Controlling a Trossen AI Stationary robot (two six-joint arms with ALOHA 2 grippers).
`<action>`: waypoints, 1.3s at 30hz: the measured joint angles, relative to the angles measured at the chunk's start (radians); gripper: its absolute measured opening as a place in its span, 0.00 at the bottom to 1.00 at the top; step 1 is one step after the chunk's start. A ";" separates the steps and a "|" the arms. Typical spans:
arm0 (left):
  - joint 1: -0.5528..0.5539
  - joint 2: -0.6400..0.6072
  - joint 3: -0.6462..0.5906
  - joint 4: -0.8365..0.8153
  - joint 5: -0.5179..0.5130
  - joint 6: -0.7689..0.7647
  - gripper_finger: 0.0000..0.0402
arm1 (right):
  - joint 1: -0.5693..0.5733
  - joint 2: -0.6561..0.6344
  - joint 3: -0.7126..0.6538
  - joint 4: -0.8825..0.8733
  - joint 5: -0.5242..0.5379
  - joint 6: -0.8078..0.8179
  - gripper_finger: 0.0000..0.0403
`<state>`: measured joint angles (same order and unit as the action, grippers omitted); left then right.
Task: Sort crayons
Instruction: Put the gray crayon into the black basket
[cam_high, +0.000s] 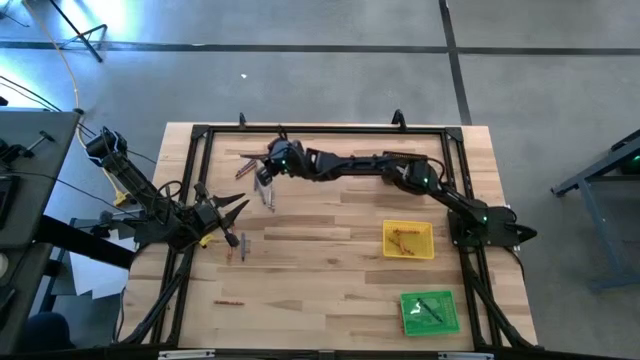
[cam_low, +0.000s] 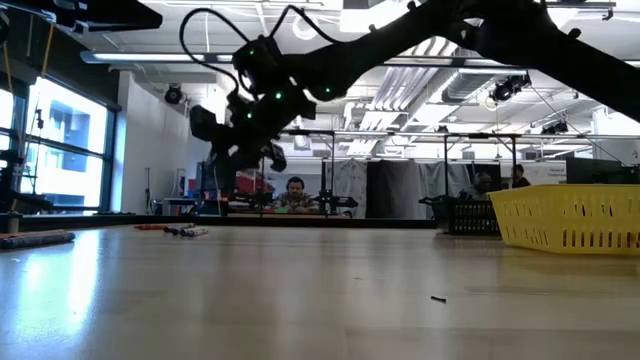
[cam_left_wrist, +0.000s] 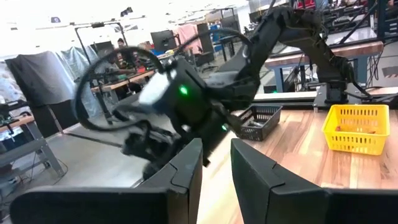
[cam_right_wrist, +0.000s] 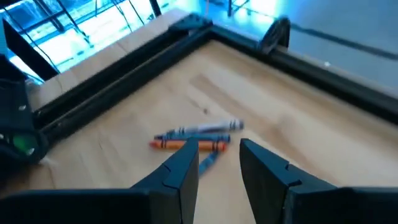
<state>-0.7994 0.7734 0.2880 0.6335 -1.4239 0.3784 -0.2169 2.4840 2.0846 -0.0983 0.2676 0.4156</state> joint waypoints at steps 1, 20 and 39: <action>0.000 0.000 0.000 0.000 0.000 0.000 0.18 | -0.005 0.004 0.018 -0.010 0.007 -0.009 0.28; 0.000 0.000 0.000 -0.001 -0.002 0.001 0.18 | 0.007 0.163 0.261 -0.412 -0.230 0.076 0.28; 0.000 0.000 0.000 -0.001 -0.003 0.000 0.18 | 0.089 0.161 0.271 -0.576 -0.188 0.031 0.28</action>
<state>-0.7990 0.7731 0.2878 0.6323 -1.4269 0.3786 -0.1280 2.6446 2.3558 -0.6741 0.0795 0.4467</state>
